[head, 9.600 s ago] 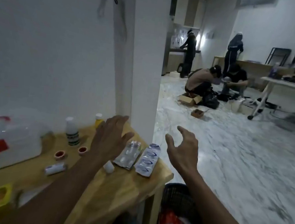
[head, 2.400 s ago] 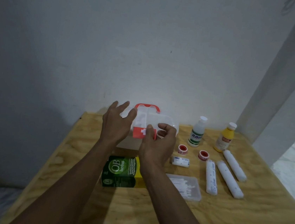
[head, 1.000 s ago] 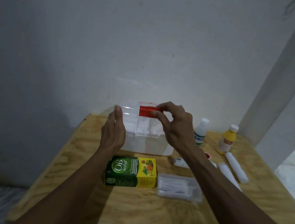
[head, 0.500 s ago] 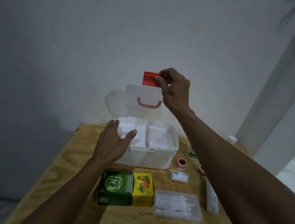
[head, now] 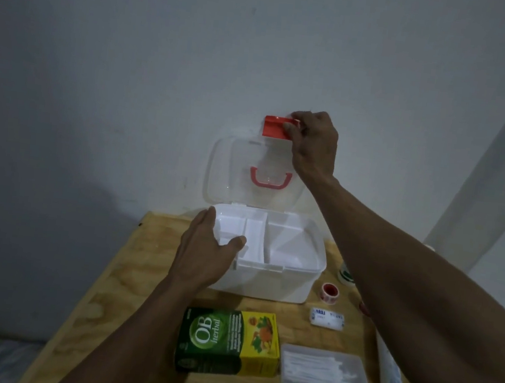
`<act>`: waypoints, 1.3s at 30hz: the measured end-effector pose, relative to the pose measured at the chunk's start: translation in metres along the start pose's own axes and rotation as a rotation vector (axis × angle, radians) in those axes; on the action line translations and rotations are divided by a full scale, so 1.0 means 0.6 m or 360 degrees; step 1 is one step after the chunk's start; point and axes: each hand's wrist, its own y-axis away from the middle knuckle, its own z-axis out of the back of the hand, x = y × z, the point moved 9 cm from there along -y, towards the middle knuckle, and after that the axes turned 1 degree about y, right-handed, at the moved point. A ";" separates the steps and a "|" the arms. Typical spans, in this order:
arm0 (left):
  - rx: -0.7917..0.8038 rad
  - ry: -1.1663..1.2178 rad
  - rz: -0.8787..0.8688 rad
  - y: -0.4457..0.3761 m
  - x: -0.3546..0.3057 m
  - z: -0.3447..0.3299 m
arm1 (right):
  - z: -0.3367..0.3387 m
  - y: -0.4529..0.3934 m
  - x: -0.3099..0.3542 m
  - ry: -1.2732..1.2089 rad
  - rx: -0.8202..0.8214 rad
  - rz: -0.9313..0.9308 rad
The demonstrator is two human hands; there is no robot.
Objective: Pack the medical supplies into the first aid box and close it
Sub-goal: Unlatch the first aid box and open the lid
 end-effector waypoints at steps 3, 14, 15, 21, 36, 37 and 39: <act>0.0002 -0.0005 0.0000 -0.002 0.003 -0.001 | -0.004 0.007 -0.003 0.0064 -0.0006 0.0043; 0.0042 -0.0057 0.0025 0.004 -0.010 0.005 | 0.053 0.049 0.006 0.0080 0.0068 0.0000; 0.0047 -0.0054 0.0029 0.005 -0.011 0.005 | 0.067 0.062 0.010 0.0023 0.0073 -0.0015; 0.0040 -0.0018 0.0076 0.016 -0.019 0.009 | 0.140 0.194 0.026 -0.0199 0.0208 -0.0135; 0.0061 -0.0019 0.0126 0.020 -0.020 0.009 | 0.064 0.470 0.036 -0.0453 0.1388 -0.0214; 0.0071 -0.0015 0.0135 0.020 -0.020 0.009 | 0.058 0.472 0.038 -0.0468 0.1420 -0.0203; 0.0084 0.0000 0.0146 0.019 -0.018 0.008 | 0.050 0.477 0.048 -0.0517 0.1465 -0.0163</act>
